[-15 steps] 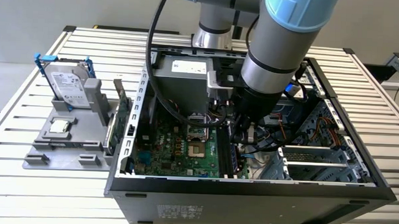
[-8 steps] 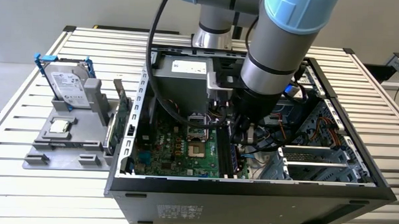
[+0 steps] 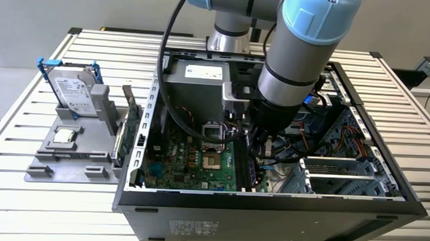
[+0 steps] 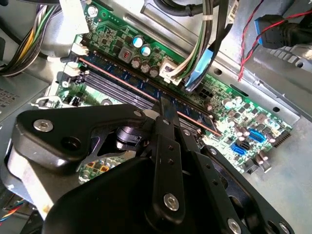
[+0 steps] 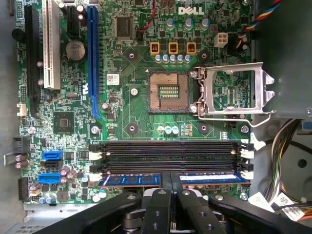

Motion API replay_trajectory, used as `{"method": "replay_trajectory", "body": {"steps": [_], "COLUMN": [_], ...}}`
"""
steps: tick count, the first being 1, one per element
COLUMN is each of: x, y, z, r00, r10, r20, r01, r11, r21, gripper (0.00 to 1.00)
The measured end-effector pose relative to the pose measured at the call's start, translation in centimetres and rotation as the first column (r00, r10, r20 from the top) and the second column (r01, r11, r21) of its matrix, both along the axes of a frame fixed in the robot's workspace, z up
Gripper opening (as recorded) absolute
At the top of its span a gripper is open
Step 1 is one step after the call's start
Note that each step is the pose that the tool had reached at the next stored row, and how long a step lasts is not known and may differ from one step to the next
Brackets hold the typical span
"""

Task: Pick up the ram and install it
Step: 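Press down the ram until it locks into place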

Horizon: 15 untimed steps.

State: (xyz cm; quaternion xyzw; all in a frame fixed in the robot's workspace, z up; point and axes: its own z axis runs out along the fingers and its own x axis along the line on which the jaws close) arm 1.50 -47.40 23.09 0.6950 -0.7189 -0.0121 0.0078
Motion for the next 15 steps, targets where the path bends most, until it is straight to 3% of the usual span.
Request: {"method": "replay_trajectory", "body": {"steps": [11,15], "x": [-0.01,0.00], "y": [0.03,0.02], "z": [-1.12,-1.19], "r00": [1.0000,1.0000], "r10": [0.000,0.000], "r20": [0.0000,-0.0001], "r01": [0.000,0.000], "r11": [1.0000,1.0000], "r21": [0.0014,0.0007], "gripper": [0.00,0.00]}}
